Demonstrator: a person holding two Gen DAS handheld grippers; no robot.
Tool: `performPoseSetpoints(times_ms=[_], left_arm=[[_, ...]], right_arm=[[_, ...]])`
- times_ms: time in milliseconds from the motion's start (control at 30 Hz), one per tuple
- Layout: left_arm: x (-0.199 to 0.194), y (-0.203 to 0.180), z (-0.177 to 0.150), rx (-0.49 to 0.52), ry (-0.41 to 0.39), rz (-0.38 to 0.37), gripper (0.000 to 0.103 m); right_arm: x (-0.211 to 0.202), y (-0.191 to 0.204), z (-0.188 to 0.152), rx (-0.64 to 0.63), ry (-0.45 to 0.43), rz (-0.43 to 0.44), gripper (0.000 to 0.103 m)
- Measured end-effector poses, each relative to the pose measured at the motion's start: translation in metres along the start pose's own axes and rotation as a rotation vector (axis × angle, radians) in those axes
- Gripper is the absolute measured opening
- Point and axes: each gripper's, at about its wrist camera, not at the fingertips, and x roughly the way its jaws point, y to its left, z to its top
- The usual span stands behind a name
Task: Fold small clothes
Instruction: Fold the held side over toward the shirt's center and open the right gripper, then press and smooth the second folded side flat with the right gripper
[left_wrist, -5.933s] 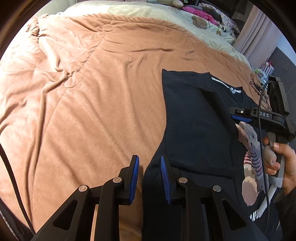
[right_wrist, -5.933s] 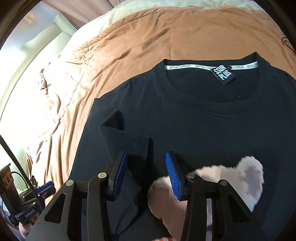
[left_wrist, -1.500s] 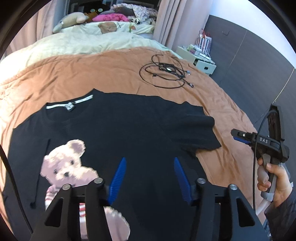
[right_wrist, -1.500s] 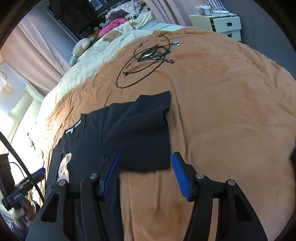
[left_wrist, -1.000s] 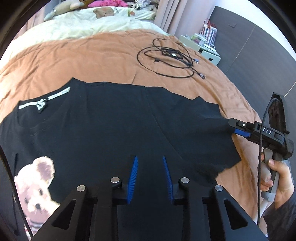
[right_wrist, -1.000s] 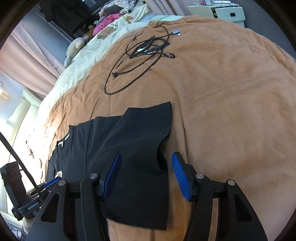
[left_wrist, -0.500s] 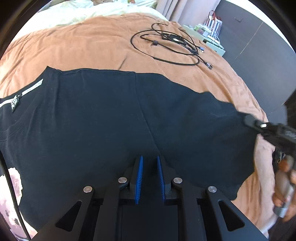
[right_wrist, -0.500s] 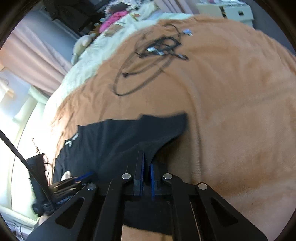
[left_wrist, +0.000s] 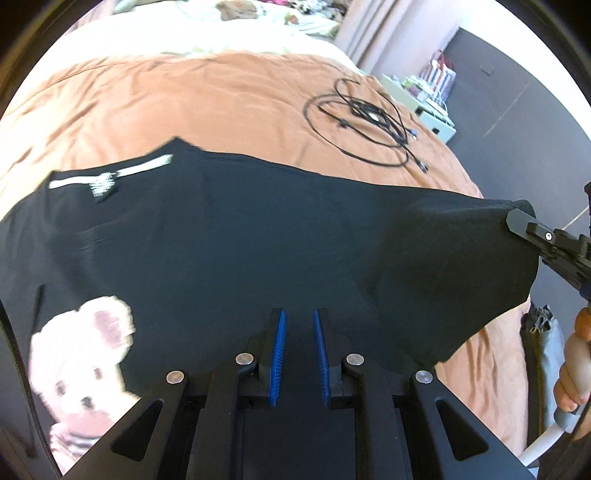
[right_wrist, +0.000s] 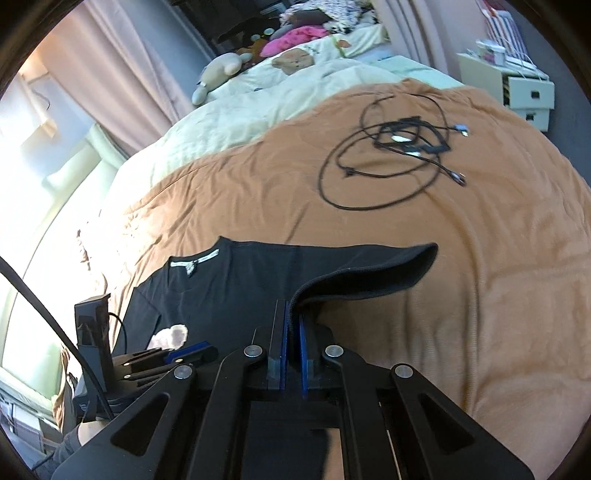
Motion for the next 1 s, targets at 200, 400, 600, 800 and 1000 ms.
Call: performPoseSetpoints(times_ms=[200,400,600,800,1000], left_arm=[[-0.042,0.035,-0.011,-0.038,-0.031,0.016,0.017],[-0.073,0.068,-0.025,-0.067,-0.05,0.041,0.017],[-0.098,0.101,-0.042,-0.092,-0.051,0.078,0.017],[-0.112,0.125,-0.05,-0.115,-0.043,0.114,0.018],[-0.113,0.131,-0.052,-0.12,-0.038,0.119,0.018]], right_arm=[[0.005,0.042,-0.001,-0.049,0.01,-0.002,0.002],[0.027,0.075,-0.01,-0.087,0.049,-0.001,0.002],[0.062,0.101,-0.019,-0.092,0.098,-0.007,0.002],[0.083,0.112,-0.025,-0.054,0.133,0.033,0.055],[0.072,0.101,-0.029,-0.053,0.087,0.045,0.078]])
